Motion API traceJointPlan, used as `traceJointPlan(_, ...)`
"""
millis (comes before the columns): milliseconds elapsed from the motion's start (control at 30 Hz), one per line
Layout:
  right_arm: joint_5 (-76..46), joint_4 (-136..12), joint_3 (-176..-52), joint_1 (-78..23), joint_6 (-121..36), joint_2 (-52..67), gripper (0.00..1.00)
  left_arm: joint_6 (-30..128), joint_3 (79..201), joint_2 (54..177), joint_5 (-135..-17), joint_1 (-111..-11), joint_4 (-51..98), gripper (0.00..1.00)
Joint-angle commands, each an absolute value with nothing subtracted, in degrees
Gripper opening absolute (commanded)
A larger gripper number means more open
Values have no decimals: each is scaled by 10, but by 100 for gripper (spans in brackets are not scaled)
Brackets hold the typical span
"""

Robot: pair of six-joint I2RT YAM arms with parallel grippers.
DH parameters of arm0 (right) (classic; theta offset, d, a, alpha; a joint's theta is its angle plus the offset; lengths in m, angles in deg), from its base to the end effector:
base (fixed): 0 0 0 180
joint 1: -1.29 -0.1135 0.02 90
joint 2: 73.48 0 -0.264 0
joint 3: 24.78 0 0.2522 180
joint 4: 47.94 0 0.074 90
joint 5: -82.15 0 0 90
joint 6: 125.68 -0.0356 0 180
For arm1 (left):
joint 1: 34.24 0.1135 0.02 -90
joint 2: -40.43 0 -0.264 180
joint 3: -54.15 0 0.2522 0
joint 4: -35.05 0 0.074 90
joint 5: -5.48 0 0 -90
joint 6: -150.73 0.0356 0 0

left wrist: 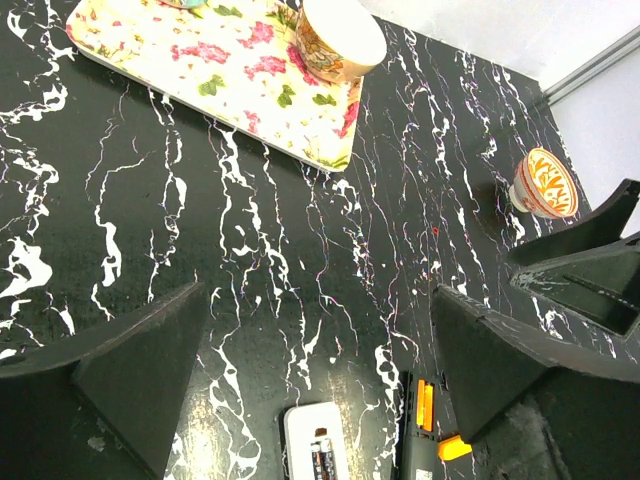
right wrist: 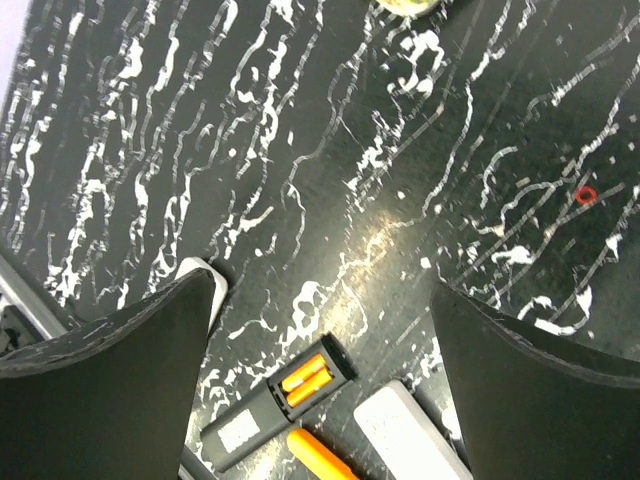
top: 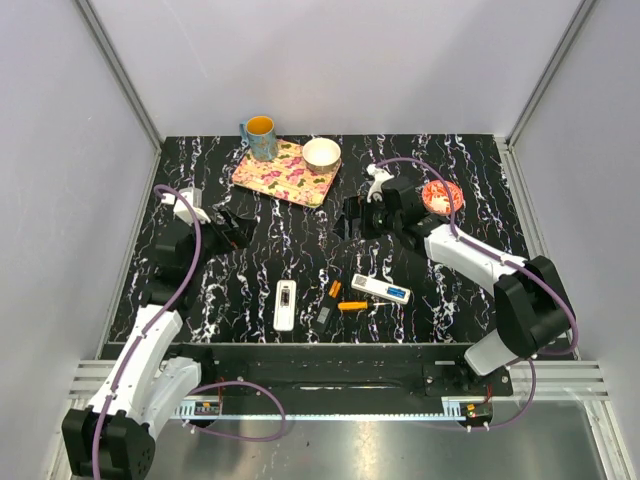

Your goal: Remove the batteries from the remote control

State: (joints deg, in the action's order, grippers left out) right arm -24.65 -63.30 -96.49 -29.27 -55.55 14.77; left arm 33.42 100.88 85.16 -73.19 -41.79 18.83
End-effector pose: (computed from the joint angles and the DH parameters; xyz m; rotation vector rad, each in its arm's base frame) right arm 0.2922 0.1845 0.2485 -0.3860 2.1817 0.8175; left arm 0.1875 -0.0319 0.2813 -0.1769 1.8484 -0.6067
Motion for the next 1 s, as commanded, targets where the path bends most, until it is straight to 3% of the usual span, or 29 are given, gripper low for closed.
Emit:
traceJointPlan(0, -211, -678, -978, -299, -541, 111, 99, 345, 1002, 847, -727, -418, 219, 99)
traceJointPlan(367, -147, -813, -933, -356, -480, 42, 99, 347, 997, 882, -706, -479, 219, 99)
traceJointPlan(733, -63, -925, -927, -506, -496, 78, 80, 307, 990, 906, -679, -486, 242, 99)
traceJointPlan(967, -52, -898, -913, -539, -478, 115, 78, 296, 980, 912, -652, -486, 253, 99)
